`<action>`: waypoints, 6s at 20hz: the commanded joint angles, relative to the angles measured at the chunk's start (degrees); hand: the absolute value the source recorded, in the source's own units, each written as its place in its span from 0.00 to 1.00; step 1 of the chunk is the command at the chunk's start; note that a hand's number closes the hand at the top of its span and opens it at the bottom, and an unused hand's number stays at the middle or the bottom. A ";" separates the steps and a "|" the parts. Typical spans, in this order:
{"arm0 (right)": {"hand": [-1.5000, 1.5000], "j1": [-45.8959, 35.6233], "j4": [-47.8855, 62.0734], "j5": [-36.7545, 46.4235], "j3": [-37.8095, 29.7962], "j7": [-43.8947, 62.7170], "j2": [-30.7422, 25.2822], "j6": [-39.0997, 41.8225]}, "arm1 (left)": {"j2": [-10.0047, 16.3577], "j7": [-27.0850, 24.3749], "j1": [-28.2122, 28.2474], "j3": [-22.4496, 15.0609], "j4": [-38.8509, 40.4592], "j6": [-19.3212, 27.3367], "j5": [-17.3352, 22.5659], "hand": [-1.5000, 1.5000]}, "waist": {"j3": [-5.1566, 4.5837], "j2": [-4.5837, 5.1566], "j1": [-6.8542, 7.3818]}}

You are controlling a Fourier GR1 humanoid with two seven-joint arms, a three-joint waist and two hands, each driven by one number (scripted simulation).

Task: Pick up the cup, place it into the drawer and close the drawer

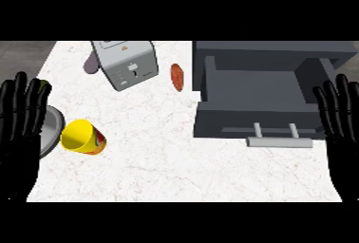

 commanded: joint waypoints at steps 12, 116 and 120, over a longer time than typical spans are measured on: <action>0.00 -4.39 7.92 -5.72 -1.62 3.48 -3.48 6.97 | 8.91 5.98 1.08 16.44 13.78 -16.76 33.35 0.00 | 1.11 0.05 -0.36; 0.00 -14.68 17.93 -7.20 -10.74 3.29 -7.97 11.83 | -6.28 -31.73 -50.96 7.14 72.85 -0.17 6.06 1.00 | 1.16 -0.35 -0.43; 0.00 -14.30 16.98 -6.24 -10.49 3.40 -7.50 10.82 | -6.32 -25.38 -59.19 1.96 75.32 7.70 9.81 1.00 | 1.13 -0.04 -1.80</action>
